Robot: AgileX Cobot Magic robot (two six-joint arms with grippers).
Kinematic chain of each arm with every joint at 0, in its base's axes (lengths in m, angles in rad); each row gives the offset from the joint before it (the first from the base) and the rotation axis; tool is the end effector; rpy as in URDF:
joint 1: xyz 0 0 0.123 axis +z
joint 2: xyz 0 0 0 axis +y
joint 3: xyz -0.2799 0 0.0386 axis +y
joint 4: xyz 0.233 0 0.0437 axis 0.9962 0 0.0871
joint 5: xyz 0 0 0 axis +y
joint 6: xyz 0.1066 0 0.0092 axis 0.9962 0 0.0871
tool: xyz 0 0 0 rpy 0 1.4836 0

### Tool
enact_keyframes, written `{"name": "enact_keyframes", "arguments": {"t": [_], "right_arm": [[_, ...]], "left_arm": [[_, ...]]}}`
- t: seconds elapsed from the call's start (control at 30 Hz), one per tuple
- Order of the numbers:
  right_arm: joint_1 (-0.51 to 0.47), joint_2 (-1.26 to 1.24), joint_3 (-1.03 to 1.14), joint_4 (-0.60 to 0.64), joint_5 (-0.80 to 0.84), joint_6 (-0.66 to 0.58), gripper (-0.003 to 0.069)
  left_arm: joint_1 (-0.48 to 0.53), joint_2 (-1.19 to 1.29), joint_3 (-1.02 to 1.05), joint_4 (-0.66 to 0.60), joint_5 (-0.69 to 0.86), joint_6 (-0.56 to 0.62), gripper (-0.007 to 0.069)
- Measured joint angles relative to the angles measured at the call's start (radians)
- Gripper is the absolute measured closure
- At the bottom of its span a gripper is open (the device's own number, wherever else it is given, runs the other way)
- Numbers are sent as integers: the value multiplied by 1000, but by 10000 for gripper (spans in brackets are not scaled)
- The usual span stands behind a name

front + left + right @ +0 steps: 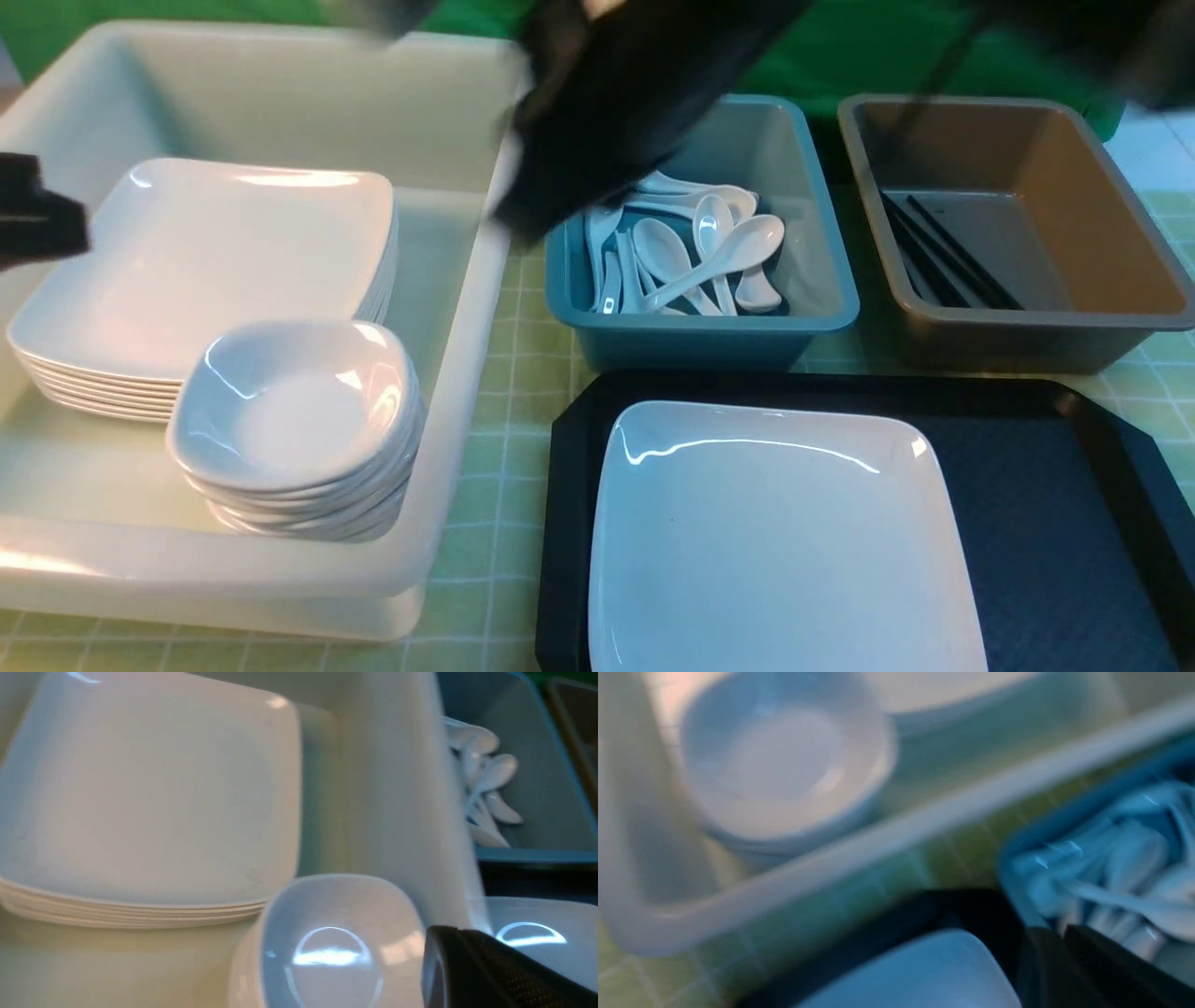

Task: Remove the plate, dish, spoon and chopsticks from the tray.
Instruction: Use the right arm to grab a plate from the dinner plate

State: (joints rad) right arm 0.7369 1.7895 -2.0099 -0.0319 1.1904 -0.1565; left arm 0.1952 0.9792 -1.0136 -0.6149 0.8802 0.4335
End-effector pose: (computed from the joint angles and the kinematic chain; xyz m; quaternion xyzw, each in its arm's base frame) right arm 0.2865 0.2557 0.3988 -0.4072 0.8487 0.0812 0.3277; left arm 0.1888 -0.0112 0.3699 0.0197 0.8795 -0.1598 0.4479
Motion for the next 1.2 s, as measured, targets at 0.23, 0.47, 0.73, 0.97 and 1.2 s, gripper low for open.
{"name": "enact_keyframes", "arguments": {"t": [0.23,0.47,0.73,0.97,1.2], "right_arm": [[-434,-199,503,180,-39,-4,648],[-636,-140,874,485,-312,-182,363],[-650,89,840,585,-450,-258,179],[-634,168,779,592,-431,-269,298],[-607,172,777,591,-428,-295,431]], "left_arm": [[-217,0,1,46,18,13,639],[-283,0,1,190,3,-61,639],[-283,0,1,294,-4,-119,639],[-283,0,1,300,-20,-131,639],[-283,0,1,305,-23,-138,639]]}}
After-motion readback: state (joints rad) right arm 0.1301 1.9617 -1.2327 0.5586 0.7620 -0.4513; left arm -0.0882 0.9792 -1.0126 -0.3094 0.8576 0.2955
